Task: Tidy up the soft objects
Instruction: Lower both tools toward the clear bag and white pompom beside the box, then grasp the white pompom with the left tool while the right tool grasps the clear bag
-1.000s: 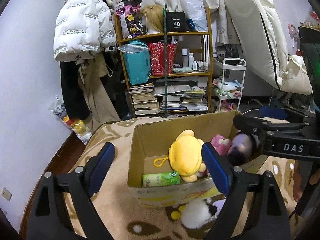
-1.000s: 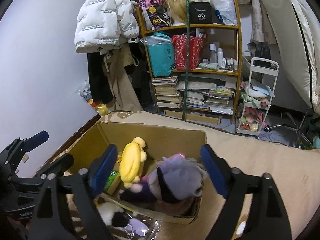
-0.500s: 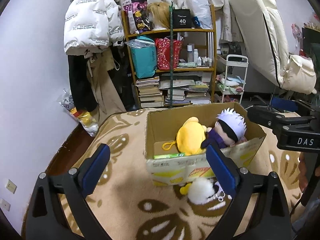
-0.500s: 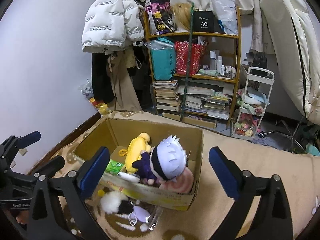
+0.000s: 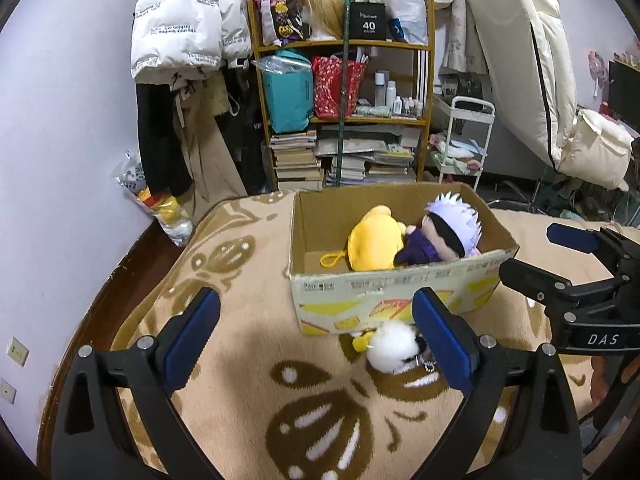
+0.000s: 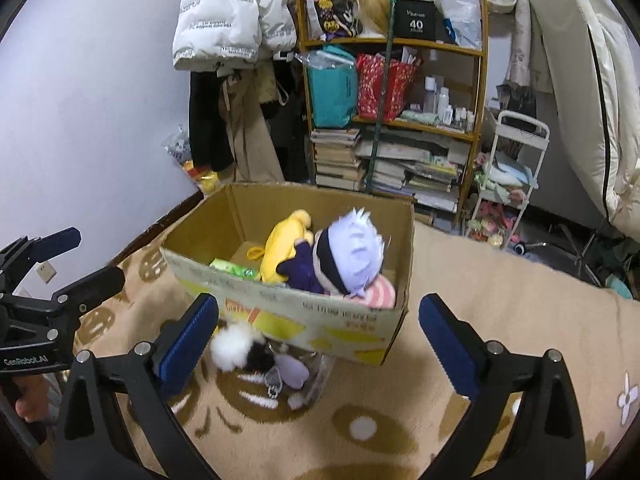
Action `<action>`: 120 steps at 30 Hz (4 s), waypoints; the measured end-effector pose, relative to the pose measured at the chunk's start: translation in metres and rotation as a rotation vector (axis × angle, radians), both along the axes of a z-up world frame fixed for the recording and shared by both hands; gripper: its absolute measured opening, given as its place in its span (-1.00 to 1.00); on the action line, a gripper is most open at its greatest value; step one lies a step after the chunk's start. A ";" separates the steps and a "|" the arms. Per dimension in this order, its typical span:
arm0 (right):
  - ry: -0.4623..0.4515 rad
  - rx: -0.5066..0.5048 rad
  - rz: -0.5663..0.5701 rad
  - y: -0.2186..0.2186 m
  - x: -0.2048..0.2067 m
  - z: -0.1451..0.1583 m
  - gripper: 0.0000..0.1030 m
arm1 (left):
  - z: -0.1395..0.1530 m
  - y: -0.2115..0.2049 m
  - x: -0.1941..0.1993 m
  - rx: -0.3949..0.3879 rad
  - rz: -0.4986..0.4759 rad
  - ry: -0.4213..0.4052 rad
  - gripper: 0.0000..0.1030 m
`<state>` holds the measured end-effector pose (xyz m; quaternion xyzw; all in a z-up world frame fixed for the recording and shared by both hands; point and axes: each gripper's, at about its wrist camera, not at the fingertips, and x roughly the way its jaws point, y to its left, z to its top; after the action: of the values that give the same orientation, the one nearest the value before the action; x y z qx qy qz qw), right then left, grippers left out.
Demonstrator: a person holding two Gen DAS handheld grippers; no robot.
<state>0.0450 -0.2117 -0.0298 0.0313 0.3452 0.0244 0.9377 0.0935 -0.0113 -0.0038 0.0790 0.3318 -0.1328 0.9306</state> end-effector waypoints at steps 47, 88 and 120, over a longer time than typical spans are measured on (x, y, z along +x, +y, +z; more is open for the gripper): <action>0.293 0.201 -0.108 -0.032 0.045 -0.082 1.00 | -0.101 -0.062 0.043 0.079 -0.239 0.151 0.86; 0.405 0.227 -0.092 -0.001 0.067 -0.118 0.99 | -0.120 -0.022 0.047 -0.112 -0.259 0.405 -0.69; 0.488 0.017 -0.150 0.049 0.090 -0.155 0.82 | -0.144 -0.030 0.054 -0.140 -0.302 0.529 -0.29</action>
<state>0.1346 -0.1628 -0.1846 0.0694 0.5581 -0.0505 0.8254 0.1472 -0.0418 -0.1482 0.0258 0.5371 -0.3081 0.7848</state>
